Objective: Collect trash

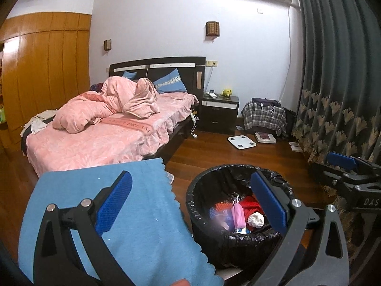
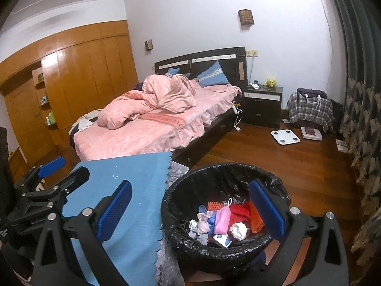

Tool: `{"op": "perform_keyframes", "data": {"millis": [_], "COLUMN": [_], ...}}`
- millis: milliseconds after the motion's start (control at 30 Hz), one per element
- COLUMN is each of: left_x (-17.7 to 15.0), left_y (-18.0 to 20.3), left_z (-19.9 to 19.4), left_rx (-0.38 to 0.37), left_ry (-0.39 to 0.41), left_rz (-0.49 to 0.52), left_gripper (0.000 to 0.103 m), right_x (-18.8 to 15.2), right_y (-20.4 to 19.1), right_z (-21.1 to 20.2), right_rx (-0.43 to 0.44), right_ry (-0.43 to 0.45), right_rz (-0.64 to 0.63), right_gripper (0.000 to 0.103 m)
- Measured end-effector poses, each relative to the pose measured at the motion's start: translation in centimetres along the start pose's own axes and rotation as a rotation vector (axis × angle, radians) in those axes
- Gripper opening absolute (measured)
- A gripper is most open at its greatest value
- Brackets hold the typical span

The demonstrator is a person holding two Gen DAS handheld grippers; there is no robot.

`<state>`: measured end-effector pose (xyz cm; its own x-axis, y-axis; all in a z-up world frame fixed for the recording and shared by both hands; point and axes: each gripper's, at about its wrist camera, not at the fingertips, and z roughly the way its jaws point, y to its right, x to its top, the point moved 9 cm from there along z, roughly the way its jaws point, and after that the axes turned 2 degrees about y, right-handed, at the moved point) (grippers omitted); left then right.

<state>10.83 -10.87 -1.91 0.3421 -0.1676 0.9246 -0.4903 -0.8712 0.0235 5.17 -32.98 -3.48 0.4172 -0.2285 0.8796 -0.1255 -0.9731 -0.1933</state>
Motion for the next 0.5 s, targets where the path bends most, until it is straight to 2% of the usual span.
{"op": "perform_keyframes", "data": {"millis": [500], "left_x": [-0.1], "left_y": [-0.8], "left_z": [-2.5], "left_rx": [0.018], "left_ry": [0.013], "left_rz": [-0.010], "left_gripper": [0.097], "right_x": [-0.2], "right_y": [-1.6], "right_z": [-1.1], "right_rx": [0.020], "right_ry": [0.007], "right_rz": [-0.029], "right_gripper": [0.097]}}
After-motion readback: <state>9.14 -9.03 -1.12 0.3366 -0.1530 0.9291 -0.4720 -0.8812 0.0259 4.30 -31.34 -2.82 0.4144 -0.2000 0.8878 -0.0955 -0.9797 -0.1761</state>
